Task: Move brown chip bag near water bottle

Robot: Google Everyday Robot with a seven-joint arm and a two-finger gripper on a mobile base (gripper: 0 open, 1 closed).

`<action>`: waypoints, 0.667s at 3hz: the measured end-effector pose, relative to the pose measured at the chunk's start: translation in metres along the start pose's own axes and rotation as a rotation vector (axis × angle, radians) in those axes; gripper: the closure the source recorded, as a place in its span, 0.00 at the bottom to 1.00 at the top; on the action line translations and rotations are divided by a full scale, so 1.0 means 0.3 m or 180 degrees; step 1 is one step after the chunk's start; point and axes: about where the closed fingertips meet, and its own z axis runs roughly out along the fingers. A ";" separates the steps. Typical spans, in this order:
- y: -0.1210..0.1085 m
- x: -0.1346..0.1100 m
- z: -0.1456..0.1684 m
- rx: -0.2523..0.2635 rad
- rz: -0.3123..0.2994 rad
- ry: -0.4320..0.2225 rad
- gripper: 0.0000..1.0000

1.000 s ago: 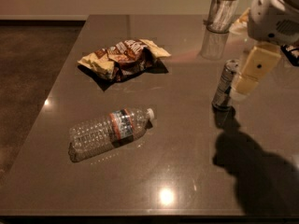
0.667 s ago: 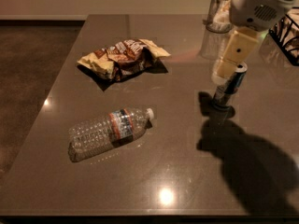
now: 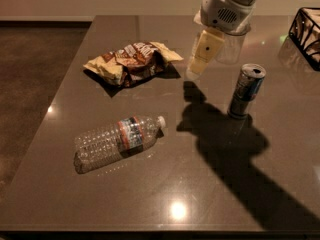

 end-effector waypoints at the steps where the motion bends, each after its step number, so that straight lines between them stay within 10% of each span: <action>1: -0.054 -0.066 0.153 -0.0028 -0.0014 0.0040 0.00; 2: -0.127 -0.106 0.284 -0.0080 0.0056 0.0135 0.00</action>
Offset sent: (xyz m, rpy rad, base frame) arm 0.1096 0.0716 -0.0797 -0.0528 0.0699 -0.0458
